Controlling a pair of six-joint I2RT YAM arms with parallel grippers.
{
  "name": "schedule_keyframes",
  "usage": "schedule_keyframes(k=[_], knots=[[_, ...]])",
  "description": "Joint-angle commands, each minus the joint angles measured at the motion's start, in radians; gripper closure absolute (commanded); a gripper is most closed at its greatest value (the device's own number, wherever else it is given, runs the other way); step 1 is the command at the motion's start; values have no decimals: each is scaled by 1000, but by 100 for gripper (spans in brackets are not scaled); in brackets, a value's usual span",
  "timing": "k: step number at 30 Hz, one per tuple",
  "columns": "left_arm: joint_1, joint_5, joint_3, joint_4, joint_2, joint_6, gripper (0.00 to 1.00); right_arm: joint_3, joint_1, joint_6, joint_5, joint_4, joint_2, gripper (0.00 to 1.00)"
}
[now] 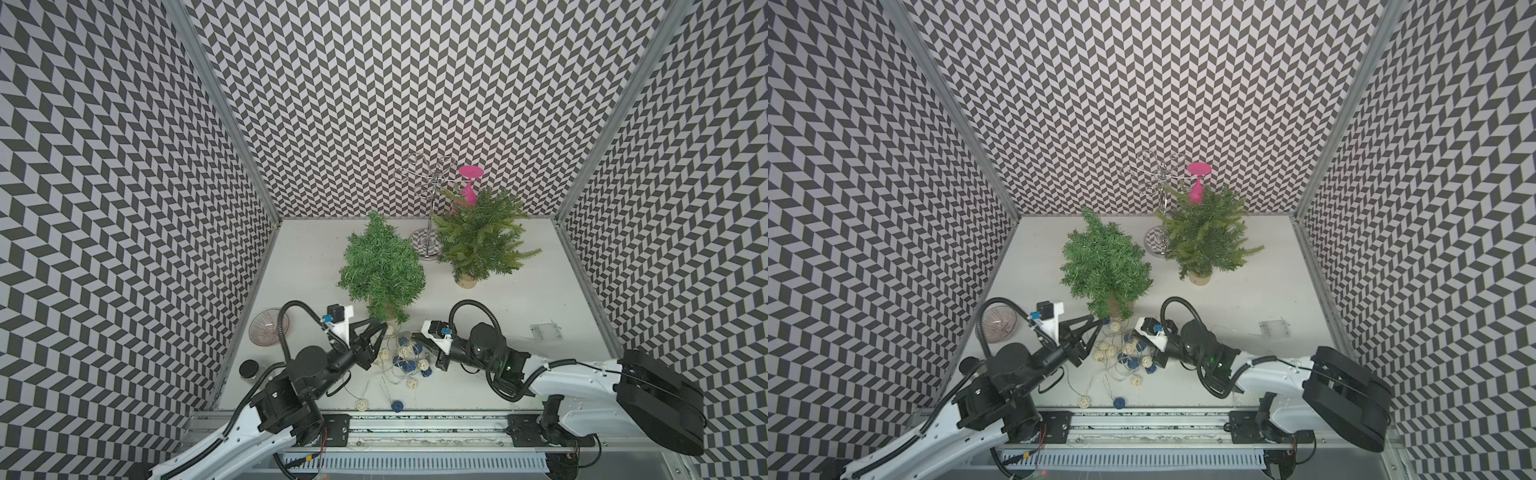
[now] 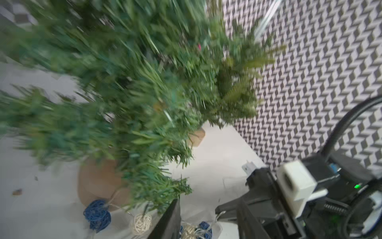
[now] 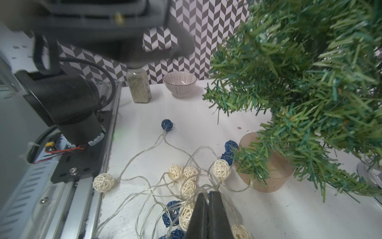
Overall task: Wrap string light around the christmas tree
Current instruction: Pick up the light string from the center of the board.
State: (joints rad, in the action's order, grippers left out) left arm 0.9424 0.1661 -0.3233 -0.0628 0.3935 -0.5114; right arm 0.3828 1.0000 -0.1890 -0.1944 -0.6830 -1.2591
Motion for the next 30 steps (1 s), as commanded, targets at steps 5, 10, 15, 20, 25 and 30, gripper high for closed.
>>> schedule_keyframes(k=[5, 10, 15, 20, 25, 30], knots=[[55, -95, 157, 234, 56, 37, 51, -4, -41, 44, -87, -1, 74, 100], [127, -5, 197, 375, 146, 34, 40, -10, -69, 55, -166, -4, 89, 100], [193, 86, 191, 582, 409, 87, 33, -12, -79, 54, -187, 10, 96, 100], [201, 225, 97, 578, 607, 92, 44, -39, -90, 62, -227, -14, 130, 100], [199, 332, 121, 556, 510, 82, 88, -63, -98, 70, -211, -19, 150, 100], [198, 469, 135, 367, 246, 27, 100, -75, -135, 101, -200, -27, 162, 100]])
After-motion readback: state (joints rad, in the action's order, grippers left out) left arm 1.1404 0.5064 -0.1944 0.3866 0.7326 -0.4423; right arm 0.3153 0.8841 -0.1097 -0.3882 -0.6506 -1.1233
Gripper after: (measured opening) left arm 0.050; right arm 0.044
